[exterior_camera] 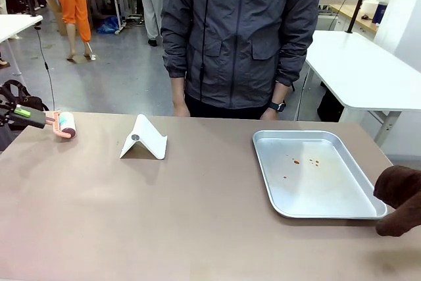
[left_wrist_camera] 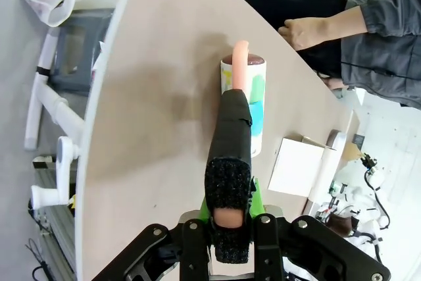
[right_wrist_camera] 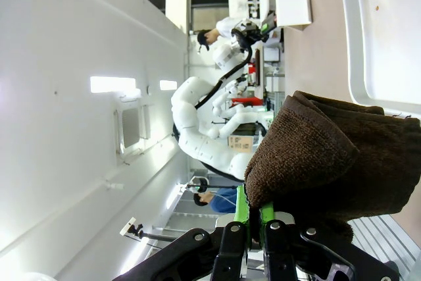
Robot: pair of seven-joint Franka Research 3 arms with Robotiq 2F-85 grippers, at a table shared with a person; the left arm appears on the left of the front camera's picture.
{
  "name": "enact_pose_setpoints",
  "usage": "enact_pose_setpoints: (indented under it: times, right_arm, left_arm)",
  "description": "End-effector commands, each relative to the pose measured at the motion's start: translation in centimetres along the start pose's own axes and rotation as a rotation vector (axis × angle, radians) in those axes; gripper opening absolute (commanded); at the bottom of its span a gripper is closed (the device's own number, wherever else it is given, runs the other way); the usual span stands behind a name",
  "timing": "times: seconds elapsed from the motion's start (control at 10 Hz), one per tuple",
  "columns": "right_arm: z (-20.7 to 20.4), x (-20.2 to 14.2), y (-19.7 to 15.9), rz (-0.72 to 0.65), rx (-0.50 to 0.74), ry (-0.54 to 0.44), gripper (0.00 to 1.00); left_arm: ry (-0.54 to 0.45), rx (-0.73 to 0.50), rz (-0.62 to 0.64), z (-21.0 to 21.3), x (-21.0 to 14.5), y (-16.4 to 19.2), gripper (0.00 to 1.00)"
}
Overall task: Clean the surface of the table.
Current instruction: If a person points to the right, clean the right side of the table with your right hand, and if they point to the left, clean the left side with your left hand.
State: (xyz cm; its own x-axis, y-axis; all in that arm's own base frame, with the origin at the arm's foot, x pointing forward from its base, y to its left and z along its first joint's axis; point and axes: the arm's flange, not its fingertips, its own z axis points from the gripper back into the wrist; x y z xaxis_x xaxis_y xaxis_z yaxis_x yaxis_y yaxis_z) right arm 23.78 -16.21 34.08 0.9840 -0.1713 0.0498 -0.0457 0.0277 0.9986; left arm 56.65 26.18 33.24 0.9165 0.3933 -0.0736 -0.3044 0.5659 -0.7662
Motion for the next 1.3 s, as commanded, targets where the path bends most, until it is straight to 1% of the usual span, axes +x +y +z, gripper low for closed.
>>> enact_pose_setpoints:
  times: [0.0, 0.2, 0.3, 0.4, 0.5, 0.7, 0.8, 0.9, 1.0, 1.2]
  right_arm:
    - [0.0, -0.1, 0.7, -0.009, -0.005, 0.001, 0.0]
    - [0.0, -0.1, 0.7, -0.009, -0.005, 0.001, 0.0]
    - [0.0, -0.1, 0.7, -0.009, -0.005, 0.001, 0.0]
    - [0.0, -0.1, 0.7, -0.009, -0.005, 0.001, 0.0]
    - [0.0, -0.1, 0.7, -0.009, -0.005, 0.001, 0.0]
    - [0.0, -0.1, 0.7, -0.009, -0.005, 0.001, 0.0]
    - [0.0, -0.1, 0.7, -0.009, -0.005, 0.001, 0.0]
    - [0.0, -0.1, 0.7, -0.009, -0.005, 0.001, 0.0]
    - [0.0, -0.1, 0.7, -0.009, -0.005, 0.001, 0.0]
    - [0.0, -0.1, 0.7, -0.009, -0.005, 0.001, 0.0]
  left_arm:
    - [0.031, 0.045, 0.01, -1.6, 0.3, -0.2, 0.22]
    - [0.06, 0.027, 0.001, -2.9, 0.2, -0.9, 0.22]
    - [0.074, 0.034, 0.001, -3.6, 0.1, -1.2, 0.22]
    - [0.108, 0.028, 0.007, -4.3, -0.2, -1.4, 0.22]
    - [0.116, 0.036, 0.0, -5.0, -0.3, -1.7, 0.22]
    - [0.118, 0.07, 0.016, -6.4, -0.2, -2.9, 0.22]
    - [0.112, 0.115, 0.046, -6.9, 0.0, -3.6, 0.22]
    - [0.141, 0.105, 0.079, -7.2, 0.1, -4.5, 0.22]
    - [0.151, 0.091, 0.08, -7.4, 0.1, -5.4, 0.22]
    - [0.141, 0.038, 0.049, -6.8, -0.5, -6.7, 0.22]
